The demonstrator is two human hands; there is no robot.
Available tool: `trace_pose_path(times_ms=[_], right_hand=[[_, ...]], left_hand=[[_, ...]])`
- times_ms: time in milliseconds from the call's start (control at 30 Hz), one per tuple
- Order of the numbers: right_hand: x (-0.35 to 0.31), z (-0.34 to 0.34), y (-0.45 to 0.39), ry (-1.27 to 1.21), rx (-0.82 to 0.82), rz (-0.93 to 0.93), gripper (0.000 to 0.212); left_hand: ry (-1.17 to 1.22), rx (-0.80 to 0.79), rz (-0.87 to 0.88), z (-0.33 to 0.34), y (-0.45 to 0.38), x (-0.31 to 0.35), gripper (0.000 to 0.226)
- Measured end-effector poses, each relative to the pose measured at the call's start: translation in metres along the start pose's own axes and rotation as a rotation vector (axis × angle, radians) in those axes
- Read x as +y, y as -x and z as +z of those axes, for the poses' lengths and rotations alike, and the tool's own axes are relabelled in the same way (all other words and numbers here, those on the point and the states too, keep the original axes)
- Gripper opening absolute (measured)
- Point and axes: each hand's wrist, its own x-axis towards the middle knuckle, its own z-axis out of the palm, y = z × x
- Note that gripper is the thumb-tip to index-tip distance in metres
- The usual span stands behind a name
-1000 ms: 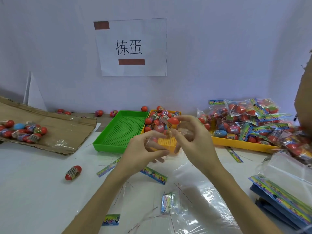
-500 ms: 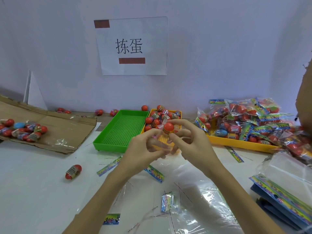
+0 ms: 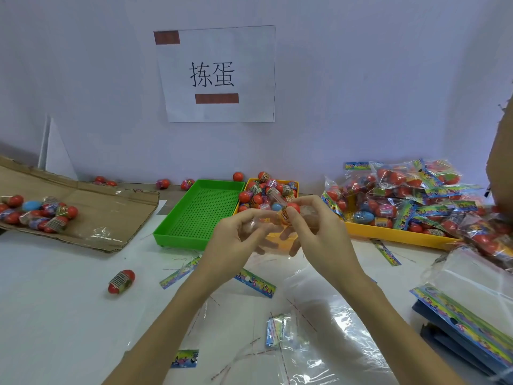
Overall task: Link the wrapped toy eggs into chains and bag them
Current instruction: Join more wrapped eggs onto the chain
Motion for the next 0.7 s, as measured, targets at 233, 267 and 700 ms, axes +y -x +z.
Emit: trace_pose_path(times_ms=[233, 267, 700], right_hand=[[-0.005, 0.001, 0.004, 0.055, 0.036, -0.044, 0.024], [-0.006, 0.001, 0.004, 0.042, 0.041, -0.045, 0.022], [-0.003, 0.003, 0.004, 0.182, -0.04, -0.155, 0.013]], left_hand=[[-0.09, -0.027, 0.055, 0.004, 0.002, -0.002, 0.032], [-0.091, -0.018, 0.06, 0.005, 0.002, -0.001, 0.031], [0.063, 0.01, 0.001, 0.009, 0.003, 0.003, 0.036]])
